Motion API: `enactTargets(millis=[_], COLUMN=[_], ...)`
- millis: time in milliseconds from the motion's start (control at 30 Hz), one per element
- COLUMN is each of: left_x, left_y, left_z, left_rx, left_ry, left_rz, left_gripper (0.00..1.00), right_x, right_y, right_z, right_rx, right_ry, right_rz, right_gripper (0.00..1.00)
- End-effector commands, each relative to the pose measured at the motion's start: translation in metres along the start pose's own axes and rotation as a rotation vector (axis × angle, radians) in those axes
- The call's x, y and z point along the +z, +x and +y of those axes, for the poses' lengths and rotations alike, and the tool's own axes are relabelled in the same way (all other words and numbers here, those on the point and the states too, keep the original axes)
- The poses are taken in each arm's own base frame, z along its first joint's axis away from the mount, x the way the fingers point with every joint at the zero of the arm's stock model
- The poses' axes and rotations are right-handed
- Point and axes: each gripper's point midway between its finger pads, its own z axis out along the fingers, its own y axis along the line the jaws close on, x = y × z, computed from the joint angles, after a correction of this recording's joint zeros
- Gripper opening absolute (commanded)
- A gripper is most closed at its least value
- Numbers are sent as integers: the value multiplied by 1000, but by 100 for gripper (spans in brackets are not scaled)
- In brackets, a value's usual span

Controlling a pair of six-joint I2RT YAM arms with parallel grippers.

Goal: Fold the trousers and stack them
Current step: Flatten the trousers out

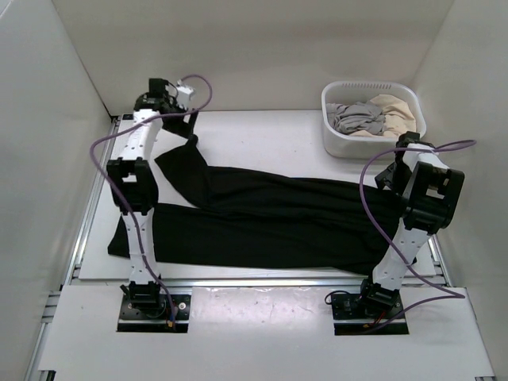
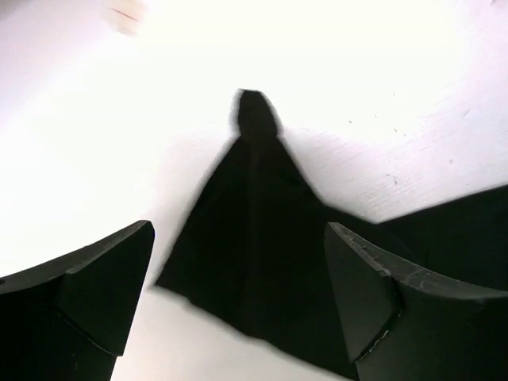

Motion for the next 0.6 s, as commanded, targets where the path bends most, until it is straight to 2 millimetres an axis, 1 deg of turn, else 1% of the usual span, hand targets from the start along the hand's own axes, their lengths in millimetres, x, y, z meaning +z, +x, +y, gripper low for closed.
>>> enactTargets(millis=[0,33,67,100,133,167,200,233,267,300,333,367,400,433,500,533,567], left_x=[30,37,44,47,59,62,67,74,80,84,89,93,98,100,109,109,111], left_y=[8,3,2,0,0,-2,-2,1,2,8,10,15,23,27,41,42,45], left_z=[-46,-45,-44,-46,-44,-43,-39,-36,-39,-31,-33,-31,-26,-23,-23,-22,-25], left_rx=[-3,-11,-20,-40,-49,-57,-66,-67,-58,-60,-53,-54,-55,-55,-58,-49,-50], left_ry=[129,129,125,130,125,121,96,87,76,31,17,2,-30,-45,-57,-57,-45], left_rz=[44,20,9,-7,-21,-31,-29,-21,-19,6,12,26,53,61,97,98,103], left_gripper=[100,100,100,100,100,100,100,100,100,100,100,100,100,100,100,94,85], right_x=[9,11,11,14,16,16,13,15,12,10,10,8,6,6,0,0,0], right_y=[-8,-5,-7,-2,0,0,-2,2,0,2,2,3,4,4,3,2,2], right_z=[0,-2,-1,-3,-4,-4,-4,-6,-6,-7,-7,-9,-11,-11,-13,-14,-15], right_rx=[33,30,42,38,37,37,40,37,39,40,40,40,41,41,36,36,25], right_ry=[41,48,42,51,53,53,47,53,48,48,48,47,45,45,37,45,45], right_rz=[-29,-21,-28,-17,-14,-14,-22,-14,-21,-21,-21,-22,-24,-24,-35,-41,-41], right_gripper=[90,87,83,79,74,73,70,64,62,59,56,56,54,52,44,40,38])
